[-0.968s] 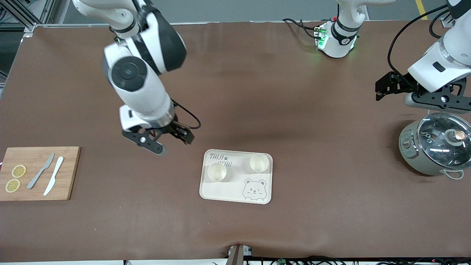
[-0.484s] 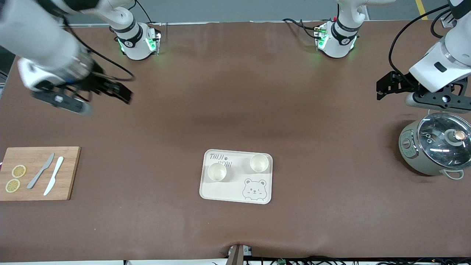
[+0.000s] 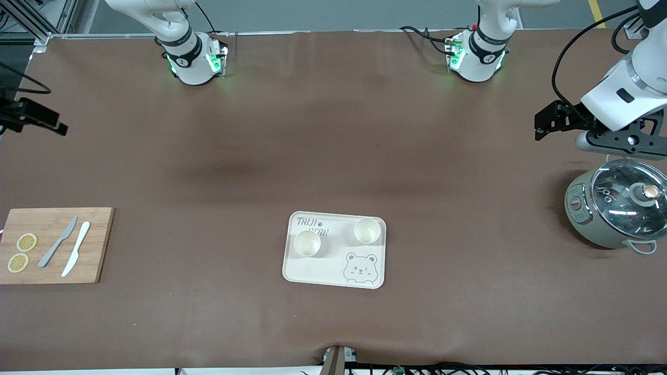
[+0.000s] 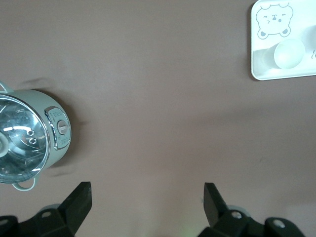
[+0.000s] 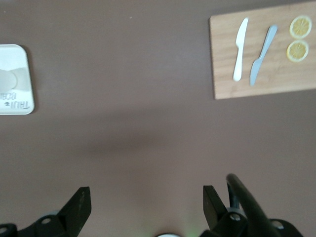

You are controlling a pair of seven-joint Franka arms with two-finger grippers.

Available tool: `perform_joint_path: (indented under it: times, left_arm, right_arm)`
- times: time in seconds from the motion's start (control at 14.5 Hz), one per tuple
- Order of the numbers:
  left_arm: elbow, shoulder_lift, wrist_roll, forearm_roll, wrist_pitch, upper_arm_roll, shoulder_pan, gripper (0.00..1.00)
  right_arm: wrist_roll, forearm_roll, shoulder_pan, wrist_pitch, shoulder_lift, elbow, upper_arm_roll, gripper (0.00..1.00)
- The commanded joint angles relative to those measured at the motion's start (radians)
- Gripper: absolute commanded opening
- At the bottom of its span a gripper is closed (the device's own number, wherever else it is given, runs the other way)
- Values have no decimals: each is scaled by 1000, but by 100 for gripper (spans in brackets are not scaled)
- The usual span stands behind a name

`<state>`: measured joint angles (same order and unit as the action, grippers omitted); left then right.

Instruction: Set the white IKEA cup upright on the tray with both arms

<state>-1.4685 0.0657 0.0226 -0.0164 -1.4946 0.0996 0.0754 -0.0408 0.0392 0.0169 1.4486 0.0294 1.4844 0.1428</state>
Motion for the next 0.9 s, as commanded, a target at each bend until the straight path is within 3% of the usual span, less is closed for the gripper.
perform_joint_path:
  times: [0.0, 0.21, 0.83]
  left_arm:
    - [-12, -24, 22, -7, 10, 2, -6, 100]
    - [-12, -26, 19, -7, 10, 2, -5, 100]
    - [2, -26, 17, -11, -22, 5, -5, 100]
  right_arm:
    - [-37, -89, -9, 74, -9, 69, -25, 100]
    - [-37, -101, 0, 173, -11, 172, -31, 100]
    - [-22, -85, 3, 181, -11, 165, -31, 100]
